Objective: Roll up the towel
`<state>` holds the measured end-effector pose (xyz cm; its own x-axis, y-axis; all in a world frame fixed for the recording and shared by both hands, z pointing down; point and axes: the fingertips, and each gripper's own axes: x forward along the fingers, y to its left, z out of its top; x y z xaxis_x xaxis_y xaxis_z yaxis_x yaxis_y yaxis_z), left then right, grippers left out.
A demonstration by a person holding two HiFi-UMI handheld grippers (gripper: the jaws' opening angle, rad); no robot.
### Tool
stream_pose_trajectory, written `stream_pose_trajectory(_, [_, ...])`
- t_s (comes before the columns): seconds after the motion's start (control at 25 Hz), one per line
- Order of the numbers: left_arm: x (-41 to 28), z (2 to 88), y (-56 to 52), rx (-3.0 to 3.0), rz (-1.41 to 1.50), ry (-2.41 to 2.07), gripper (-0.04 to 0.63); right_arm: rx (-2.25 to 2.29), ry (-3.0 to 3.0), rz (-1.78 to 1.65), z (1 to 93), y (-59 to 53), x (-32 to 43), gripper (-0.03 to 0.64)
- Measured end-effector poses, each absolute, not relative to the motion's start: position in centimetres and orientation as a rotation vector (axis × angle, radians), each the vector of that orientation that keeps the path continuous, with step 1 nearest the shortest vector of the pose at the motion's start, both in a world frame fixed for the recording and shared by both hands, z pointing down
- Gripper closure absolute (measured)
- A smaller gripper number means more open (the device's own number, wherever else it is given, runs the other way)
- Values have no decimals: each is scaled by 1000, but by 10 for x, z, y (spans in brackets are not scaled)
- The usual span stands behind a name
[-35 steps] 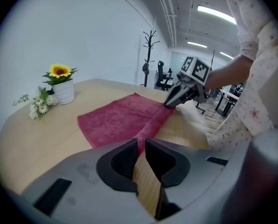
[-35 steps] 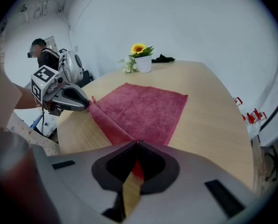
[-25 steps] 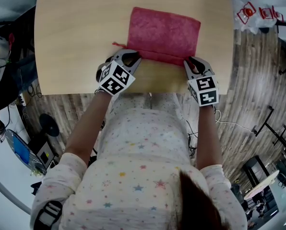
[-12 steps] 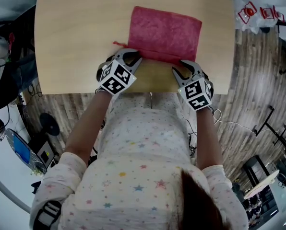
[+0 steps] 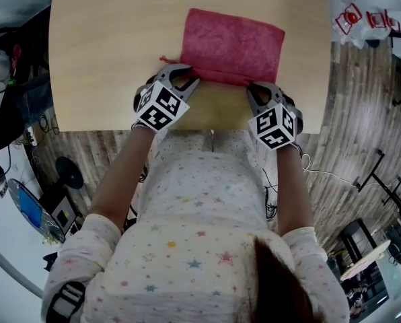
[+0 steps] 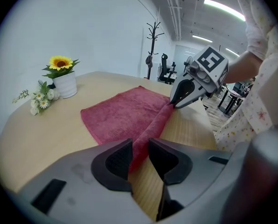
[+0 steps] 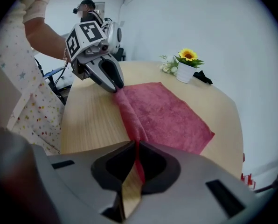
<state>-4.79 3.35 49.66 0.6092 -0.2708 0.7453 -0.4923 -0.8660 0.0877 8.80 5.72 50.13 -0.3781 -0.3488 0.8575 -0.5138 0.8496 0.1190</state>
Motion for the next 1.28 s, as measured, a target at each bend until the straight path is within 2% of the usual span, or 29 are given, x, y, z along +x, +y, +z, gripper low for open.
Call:
stream_pose_trajectory(0.12, [-47, 489, 31, 2573, 1090, -635, 503, 622, -2022, 248, 497, 53, 88, 601])
stream_pose_trajectory(0.88, [-30, 469, 32, 2620, 1025, -586, 504, 606, -2019, 550, 495, 19, 96, 601])
stream_pose_trajectory(1.28, [-36, 498, 19, 2566, 1134, -593, 503, 560, -1990, 450, 500, 13, 92, 600])
